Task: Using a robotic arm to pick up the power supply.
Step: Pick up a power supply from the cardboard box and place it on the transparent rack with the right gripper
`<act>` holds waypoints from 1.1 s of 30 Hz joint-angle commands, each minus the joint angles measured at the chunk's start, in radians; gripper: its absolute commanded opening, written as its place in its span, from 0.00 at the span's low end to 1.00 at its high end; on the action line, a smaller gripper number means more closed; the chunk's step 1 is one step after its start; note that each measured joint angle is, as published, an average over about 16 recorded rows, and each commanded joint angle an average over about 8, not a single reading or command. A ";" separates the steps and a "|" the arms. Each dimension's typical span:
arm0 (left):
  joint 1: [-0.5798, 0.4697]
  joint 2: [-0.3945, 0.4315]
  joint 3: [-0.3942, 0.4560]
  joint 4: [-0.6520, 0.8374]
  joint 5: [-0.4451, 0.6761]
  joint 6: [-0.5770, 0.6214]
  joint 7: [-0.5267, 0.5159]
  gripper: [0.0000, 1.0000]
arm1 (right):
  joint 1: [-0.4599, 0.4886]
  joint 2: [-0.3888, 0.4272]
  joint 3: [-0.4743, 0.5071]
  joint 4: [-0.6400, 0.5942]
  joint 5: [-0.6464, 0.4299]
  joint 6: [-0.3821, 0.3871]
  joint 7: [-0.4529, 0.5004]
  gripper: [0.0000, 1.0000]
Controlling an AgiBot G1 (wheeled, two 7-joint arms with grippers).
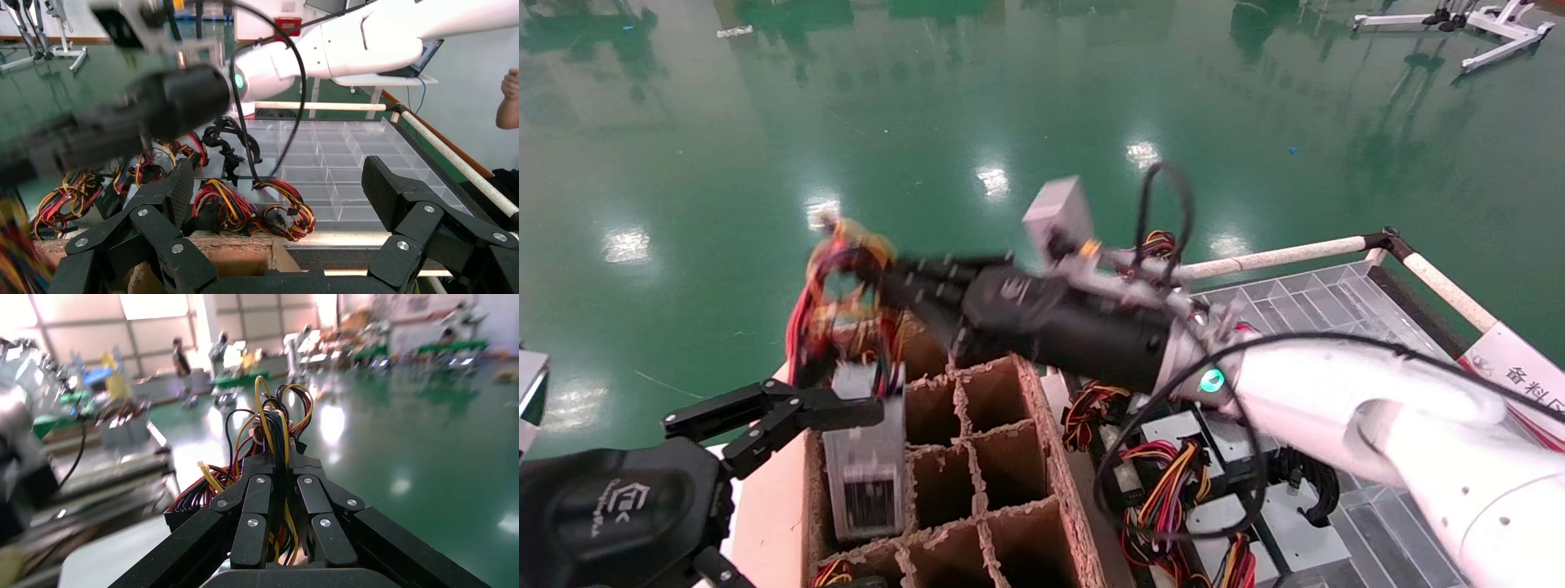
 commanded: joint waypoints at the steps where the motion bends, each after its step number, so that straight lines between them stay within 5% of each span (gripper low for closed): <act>1: 0.000 0.000 0.000 0.000 0.000 0.000 0.000 1.00 | 0.012 0.002 0.021 -0.027 0.030 -0.023 -0.003 0.00; 9: 0.000 0.000 0.000 0.000 0.000 0.000 0.000 1.00 | 0.154 0.034 0.044 -0.134 0.051 -0.016 0.013 0.00; 20: 0.000 0.000 0.000 0.000 0.000 0.000 0.000 1.00 | 0.355 0.087 -0.040 -0.257 -0.078 0.150 -0.020 0.00; 33: 0.000 0.000 0.000 0.000 0.000 0.000 0.000 1.00 | 0.467 0.144 -0.123 -0.272 -0.197 0.269 -0.147 0.00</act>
